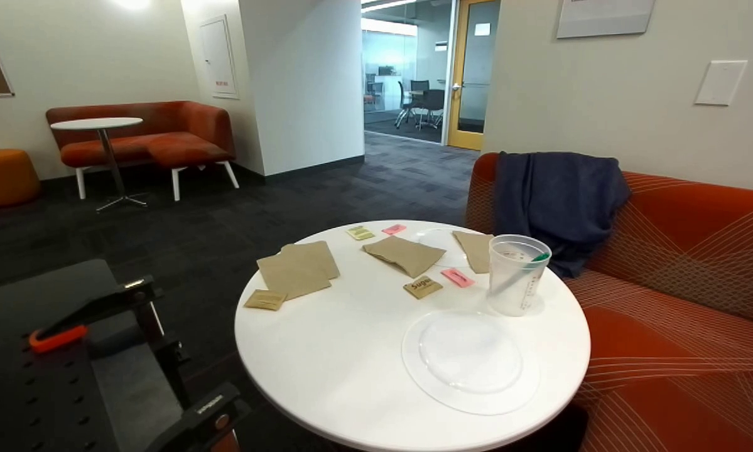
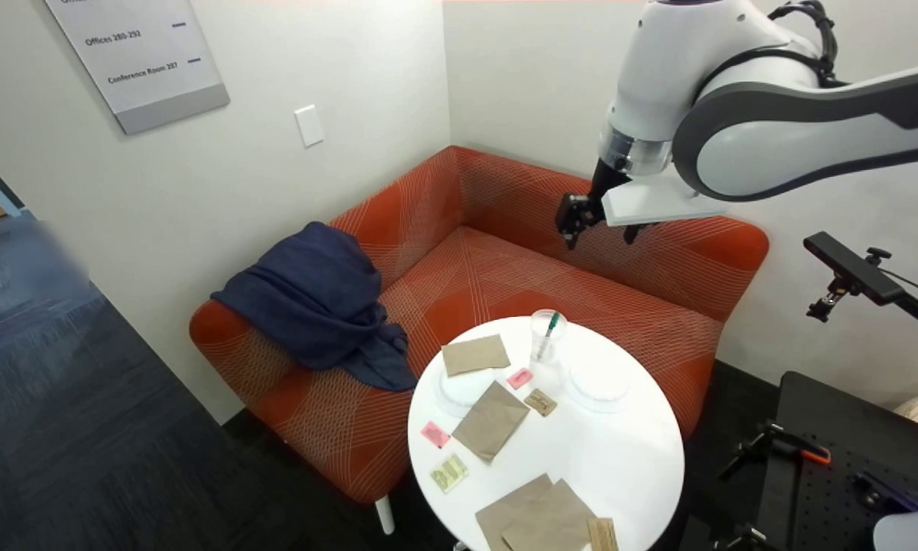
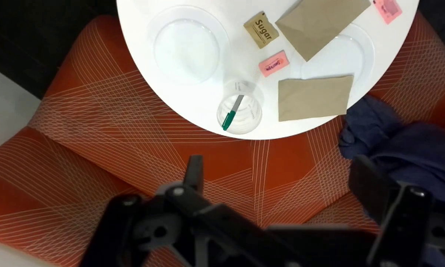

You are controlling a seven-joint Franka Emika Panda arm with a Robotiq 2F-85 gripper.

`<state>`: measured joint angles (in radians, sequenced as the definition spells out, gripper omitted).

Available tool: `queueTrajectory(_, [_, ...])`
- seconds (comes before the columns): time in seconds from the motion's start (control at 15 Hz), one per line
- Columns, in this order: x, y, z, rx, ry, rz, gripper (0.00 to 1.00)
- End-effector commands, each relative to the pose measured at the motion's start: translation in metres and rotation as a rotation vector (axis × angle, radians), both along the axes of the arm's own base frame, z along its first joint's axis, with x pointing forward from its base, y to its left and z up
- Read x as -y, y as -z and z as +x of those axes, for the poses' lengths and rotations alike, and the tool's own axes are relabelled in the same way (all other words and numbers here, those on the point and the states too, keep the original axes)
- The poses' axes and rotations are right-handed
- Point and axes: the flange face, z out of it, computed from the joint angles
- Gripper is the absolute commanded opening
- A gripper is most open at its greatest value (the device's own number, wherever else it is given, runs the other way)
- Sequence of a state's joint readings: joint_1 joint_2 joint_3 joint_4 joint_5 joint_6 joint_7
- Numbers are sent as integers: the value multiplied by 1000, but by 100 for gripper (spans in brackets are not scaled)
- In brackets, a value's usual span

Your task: Take the pen out of the cup and put it on the table

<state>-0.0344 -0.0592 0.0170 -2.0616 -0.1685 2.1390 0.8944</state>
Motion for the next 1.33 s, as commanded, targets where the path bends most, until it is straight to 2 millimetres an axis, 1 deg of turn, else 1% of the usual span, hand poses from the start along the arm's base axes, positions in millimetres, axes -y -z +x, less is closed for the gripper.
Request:
queueTrajectory(0.0, [15, 20, 12, 42, 98, 32, 100])
queueTrajectory(0.33, [37, 51, 27, 81, 193, 44, 100])
queueTrajectory(0.53, [50, 70, 31, 77, 237, 52, 100])
queueTrajectory(0.73, [64, 88, 34, 54, 281, 59, 100])
queueTrajectory(1.0, [81, 112, 33, 21, 329, 83, 100])
queueTrajectory(1.2, [90, 125, 30, -5, 348, 109, 100])
queueTrajectory(1.27, [85, 120, 30, -16, 331, 84, 100])
